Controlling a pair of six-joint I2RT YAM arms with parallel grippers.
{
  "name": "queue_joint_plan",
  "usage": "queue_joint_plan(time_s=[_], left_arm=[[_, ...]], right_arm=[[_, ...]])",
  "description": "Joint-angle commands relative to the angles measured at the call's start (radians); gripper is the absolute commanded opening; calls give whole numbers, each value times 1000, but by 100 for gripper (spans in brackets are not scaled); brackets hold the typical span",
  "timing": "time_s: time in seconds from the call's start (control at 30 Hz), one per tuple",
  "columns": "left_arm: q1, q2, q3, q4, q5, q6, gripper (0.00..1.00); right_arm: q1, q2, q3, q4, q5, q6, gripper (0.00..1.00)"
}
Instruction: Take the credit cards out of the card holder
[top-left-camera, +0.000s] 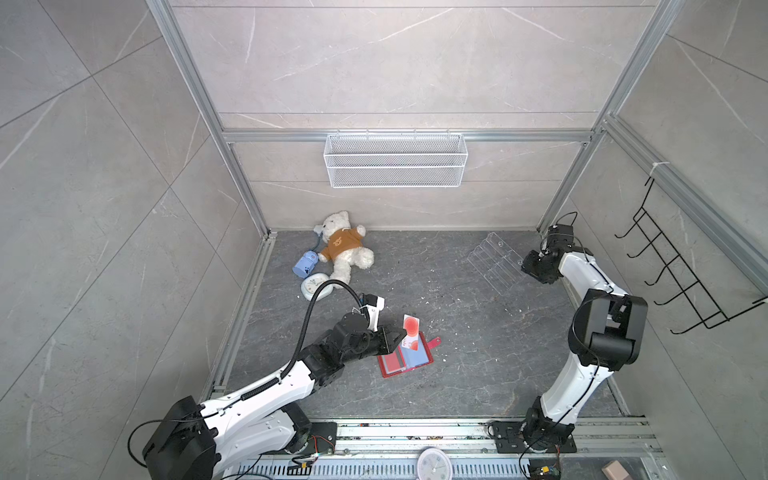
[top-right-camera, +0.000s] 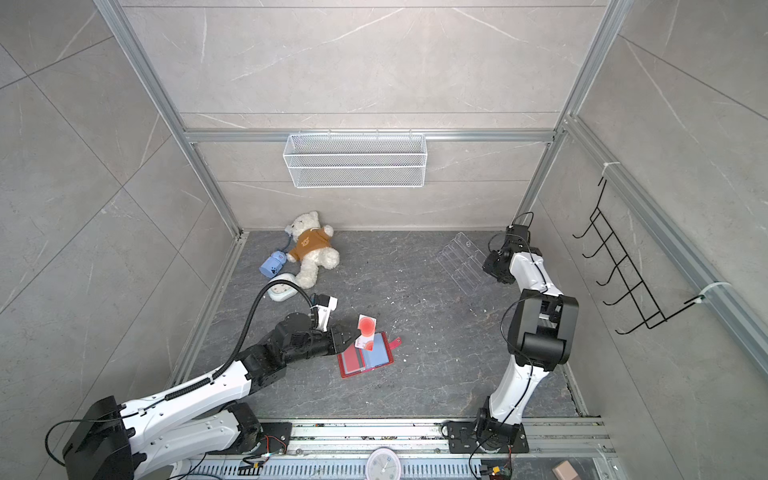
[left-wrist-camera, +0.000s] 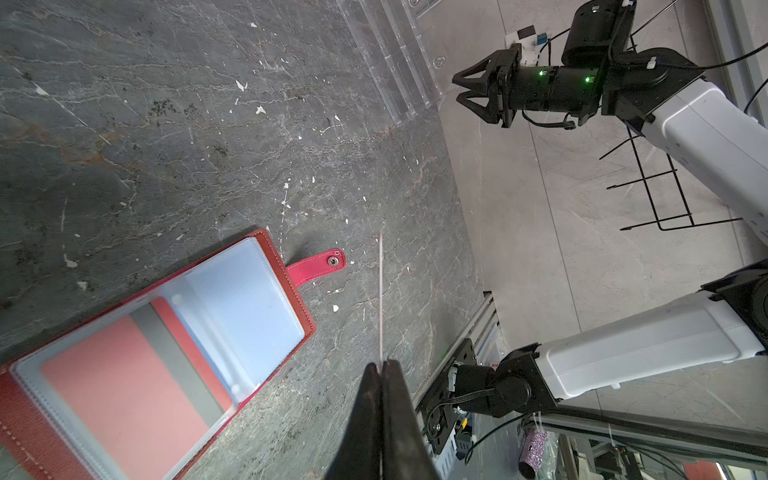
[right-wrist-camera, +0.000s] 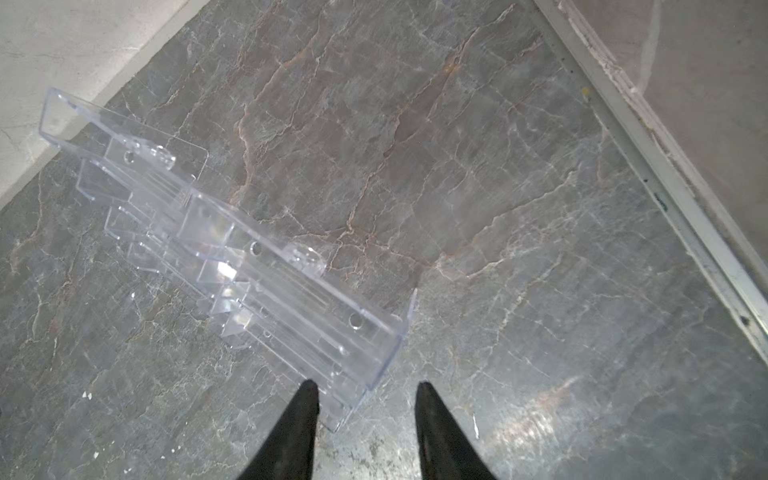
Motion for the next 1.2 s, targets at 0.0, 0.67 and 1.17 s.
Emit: queue_joint_plan(time_s=[0.0, 0.67, 1.17], left_arm=[[-3, 4, 44, 39, 10, 18, 0], [-2, 9, 17, 59, -16, -24, 0], [-2, 21, 20, 68, -16, -31, 0]], right_arm=[[-2, 30, 43, -5, -1, -18, 41], [-3, 104, 75, 6, 13, -38, 34], [-2, 70, 47, 4, 7, -67, 17]])
